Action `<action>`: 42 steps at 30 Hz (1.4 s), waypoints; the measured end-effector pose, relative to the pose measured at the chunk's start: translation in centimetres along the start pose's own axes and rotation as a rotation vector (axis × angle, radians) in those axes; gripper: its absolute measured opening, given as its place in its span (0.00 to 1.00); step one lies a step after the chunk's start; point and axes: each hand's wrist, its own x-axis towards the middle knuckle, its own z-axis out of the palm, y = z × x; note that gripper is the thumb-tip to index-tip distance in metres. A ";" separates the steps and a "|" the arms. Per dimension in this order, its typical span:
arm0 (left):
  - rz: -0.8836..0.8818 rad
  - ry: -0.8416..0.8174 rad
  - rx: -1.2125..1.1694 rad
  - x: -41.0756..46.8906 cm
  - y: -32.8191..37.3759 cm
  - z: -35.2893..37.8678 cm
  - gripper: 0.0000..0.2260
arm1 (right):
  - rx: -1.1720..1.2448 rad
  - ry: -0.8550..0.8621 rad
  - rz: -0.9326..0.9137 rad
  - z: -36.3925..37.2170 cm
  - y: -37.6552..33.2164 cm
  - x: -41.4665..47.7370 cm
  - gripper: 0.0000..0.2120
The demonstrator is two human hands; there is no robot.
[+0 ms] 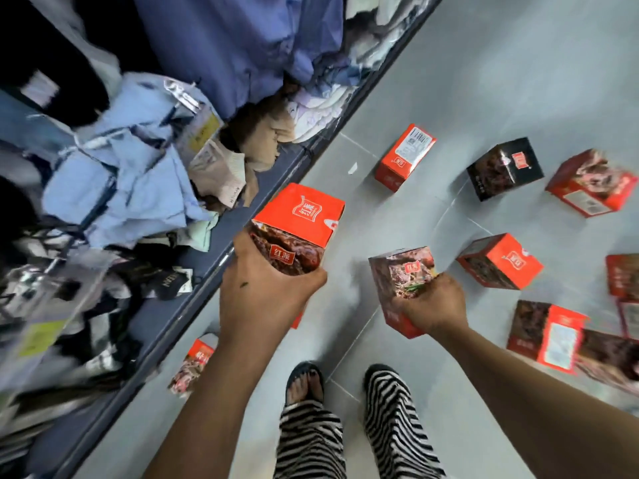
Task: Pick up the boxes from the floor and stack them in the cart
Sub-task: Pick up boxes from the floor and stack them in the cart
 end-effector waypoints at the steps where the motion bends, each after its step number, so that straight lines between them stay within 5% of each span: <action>1: -0.017 -0.005 -0.003 -1.7 1.1 -1.7 0.36 | -0.030 -0.028 -0.032 -2.0 -0.3 -1.7 0.36; 11: -0.171 0.087 -0.161 -17.3 6.8 -15.7 0.34 | -0.052 -0.244 -0.279 -18.1 -3.6 -17.4 0.40; 18: -0.313 0.241 -0.222 -27.3 4.8 -23.9 0.30 | -0.232 -0.331 -0.395 -22.8 -5.4 -26.0 0.48; 21: -0.375 0.297 -0.277 -31.5 2.4 -27.1 0.31 | -0.331 -0.374 -0.499 -24.4 -7.8 -30.5 0.44; 29: -0.598 0.562 -0.476 -44.4 -5.8 -33.1 0.28 | -0.524 -0.470 -0.732 -23.0 -14.7 -42.1 0.48; 34: -0.710 0.706 -0.611 -53.6 -13.1 -35.9 0.34 | -0.569 -0.488 -0.857 -14.8 -17.5 -46.0 0.62; 36: -0.731 0.768 -0.633 -57.3 -16.2 -37.2 0.35 | -0.575 -0.524 -0.917 -13.3 -18.8 -51.0 0.54; 39: -0.775 0.857 -0.654 -62.7 -20.9 -39.2 0.35 | -0.520 -0.585 -1.023 -15.3 -19.9 -63.1 0.24; 42: -0.791 0.957 -0.687 -67.2 -25.4 -41.0 0.34 | -0.515 -0.655 -1.105 -14.1 -21.0 -71.2 0.21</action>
